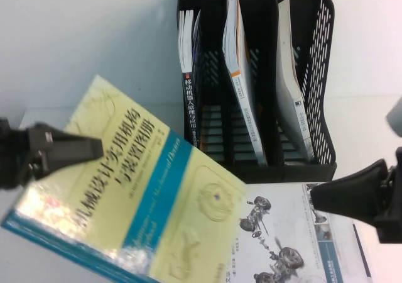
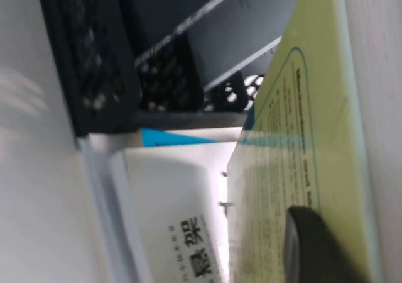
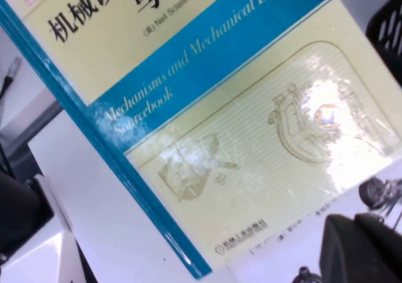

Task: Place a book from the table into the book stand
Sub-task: Pick up the book with your left arm, then place the book on the book shelf

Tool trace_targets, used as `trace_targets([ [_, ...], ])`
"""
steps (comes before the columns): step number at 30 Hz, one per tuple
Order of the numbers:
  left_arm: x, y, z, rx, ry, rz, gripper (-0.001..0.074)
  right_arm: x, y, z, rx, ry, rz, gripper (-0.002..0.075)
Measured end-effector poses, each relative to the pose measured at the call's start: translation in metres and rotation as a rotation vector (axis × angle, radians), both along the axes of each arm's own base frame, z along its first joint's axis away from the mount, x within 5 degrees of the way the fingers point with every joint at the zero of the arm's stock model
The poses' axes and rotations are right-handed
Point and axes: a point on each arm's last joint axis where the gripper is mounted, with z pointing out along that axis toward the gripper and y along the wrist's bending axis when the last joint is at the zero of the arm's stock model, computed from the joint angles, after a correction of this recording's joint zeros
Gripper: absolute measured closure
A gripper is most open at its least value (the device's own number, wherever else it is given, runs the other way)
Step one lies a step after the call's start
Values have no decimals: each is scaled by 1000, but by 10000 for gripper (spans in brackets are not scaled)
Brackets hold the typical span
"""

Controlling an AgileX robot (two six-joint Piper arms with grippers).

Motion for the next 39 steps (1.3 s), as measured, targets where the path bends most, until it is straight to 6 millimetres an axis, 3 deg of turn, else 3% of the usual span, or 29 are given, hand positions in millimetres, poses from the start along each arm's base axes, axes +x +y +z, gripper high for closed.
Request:
trace_targets([
  [4,-8,-7,66,183,-89,-33,540,-11,-3,19,31,-55,-13,729],
  [9,-26,-28,134,261,-145,-15,540,-18,-5,27,59,-55,-38,729],
  [13,-28,-41,162,312,-148,59,540,-19,-6,28,66,-49,-45,729],
  [18,-9,-67,173,397,-122,119,540,-19,-6,27,66,-37,-53,729],
  [24,33,-106,165,510,-105,237,541,-20,-7,25,32,-39,-44,729],
  [29,60,-131,158,485,-87,248,546,-20,-8,23,0,-41,-32,729],
  [39,106,-154,145,531,-154,308,545,-20,-10,20,-49,-54,-23,729],
])
